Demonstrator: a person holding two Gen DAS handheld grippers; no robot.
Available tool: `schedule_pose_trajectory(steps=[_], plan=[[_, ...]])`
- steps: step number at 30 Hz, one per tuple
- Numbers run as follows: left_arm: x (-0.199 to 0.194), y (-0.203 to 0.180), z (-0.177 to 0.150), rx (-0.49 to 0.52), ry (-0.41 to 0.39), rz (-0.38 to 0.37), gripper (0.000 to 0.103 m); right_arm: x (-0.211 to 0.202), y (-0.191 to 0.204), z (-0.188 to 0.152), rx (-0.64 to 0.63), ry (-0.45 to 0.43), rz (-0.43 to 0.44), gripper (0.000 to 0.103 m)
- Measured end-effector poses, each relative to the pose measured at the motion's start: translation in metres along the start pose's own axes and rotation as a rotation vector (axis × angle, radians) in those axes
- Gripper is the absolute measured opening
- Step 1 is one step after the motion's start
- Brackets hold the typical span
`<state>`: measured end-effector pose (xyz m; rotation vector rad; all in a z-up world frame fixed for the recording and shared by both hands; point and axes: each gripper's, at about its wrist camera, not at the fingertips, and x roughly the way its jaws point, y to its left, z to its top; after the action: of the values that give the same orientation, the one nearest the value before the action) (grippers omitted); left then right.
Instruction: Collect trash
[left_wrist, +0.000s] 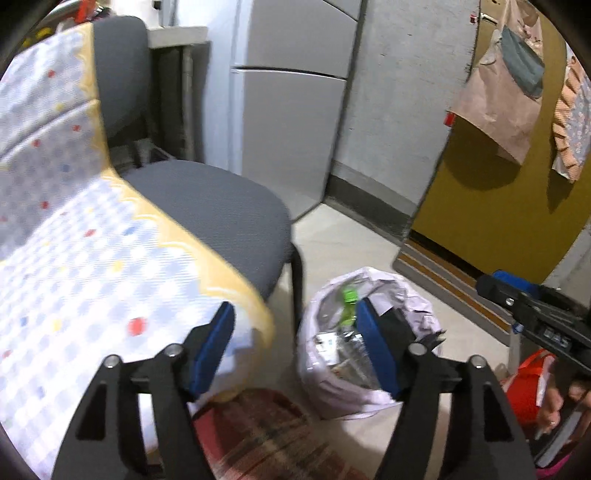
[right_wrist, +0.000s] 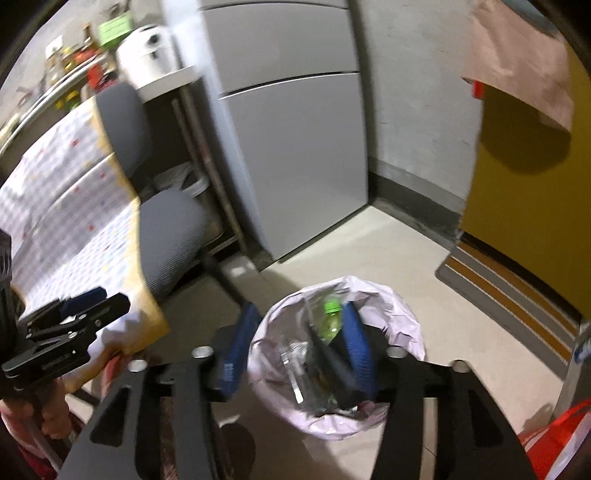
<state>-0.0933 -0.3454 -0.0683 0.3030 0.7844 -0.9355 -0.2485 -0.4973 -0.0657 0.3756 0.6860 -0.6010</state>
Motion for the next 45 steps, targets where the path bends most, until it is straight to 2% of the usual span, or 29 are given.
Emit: schedule_pose_trajectory(steps=[2,4,5,7,12,16,25,45], plan=[[-0.014,0.008,-0.002,-0.006,-0.007,0.035,0.078,-0.009,0.013,0.005,-0.036,0.008,0.025,0.065],[-0.031,0.016,-0.005,-0.018,-0.012,0.064,0.084,-0.015,0.026,0.009,-0.071,0.027,0.035,0.074],[-0.040,0.021,-0.006,-0.027,-0.016,0.082,0.089,-0.021,0.035,0.012,-0.088,0.025,0.049,0.076],[-0.061,0.030,-0.008,-0.048,-0.035,0.113,0.094,-0.033,0.050,0.017,-0.127,0.012,0.064,0.087],[-0.110,0.051,-0.017,-0.099,-0.050,0.211,0.096,-0.056,0.078,0.021,-0.201,-0.018,0.106,0.089],[-0.136,0.062,-0.030,-0.138,-0.035,0.266,0.096,-0.069,0.092,0.023,-0.244,-0.007,0.134,0.090],[-0.168,0.078,-0.051,-0.202,0.023,0.342,0.096,-0.088,0.108,0.023,-0.277,-0.034,0.143,0.090],[-0.179,0.085,-0.050,-0.229,0.016,0.362,0.096,-0.088,0.107,0.023,-0.270,-0.032,0.146,0.090]])
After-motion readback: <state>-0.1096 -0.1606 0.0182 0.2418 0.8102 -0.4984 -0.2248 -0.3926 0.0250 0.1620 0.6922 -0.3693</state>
